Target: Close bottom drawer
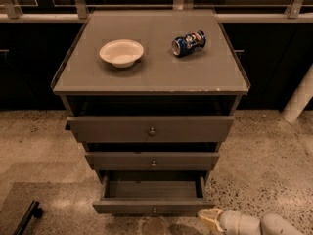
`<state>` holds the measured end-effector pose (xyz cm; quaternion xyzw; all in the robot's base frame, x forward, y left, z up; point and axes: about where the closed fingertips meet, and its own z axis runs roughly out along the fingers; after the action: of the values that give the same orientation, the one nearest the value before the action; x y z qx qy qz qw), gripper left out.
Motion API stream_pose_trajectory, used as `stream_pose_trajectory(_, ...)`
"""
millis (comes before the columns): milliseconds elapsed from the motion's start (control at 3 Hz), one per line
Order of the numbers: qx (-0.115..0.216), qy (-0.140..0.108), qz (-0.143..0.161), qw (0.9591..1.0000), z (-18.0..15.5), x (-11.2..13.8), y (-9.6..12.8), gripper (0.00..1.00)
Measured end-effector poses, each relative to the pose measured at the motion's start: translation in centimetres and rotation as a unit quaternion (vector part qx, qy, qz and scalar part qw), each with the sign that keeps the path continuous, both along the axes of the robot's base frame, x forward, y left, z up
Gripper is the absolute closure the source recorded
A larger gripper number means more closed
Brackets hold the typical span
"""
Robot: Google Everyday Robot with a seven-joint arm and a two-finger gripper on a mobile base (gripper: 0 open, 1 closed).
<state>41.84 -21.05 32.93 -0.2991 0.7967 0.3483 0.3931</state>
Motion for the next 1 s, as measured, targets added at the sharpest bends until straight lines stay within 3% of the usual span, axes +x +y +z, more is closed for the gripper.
stream_pose_trajectory(333,0.035,0.046,-0.013,0.9983,-6.4,-1.1,0.9,1.00)
stream_pose_trajectory(1000,0.046,0.036,-0.036,0.9976,-8.5,0.6,0.4,1.00)
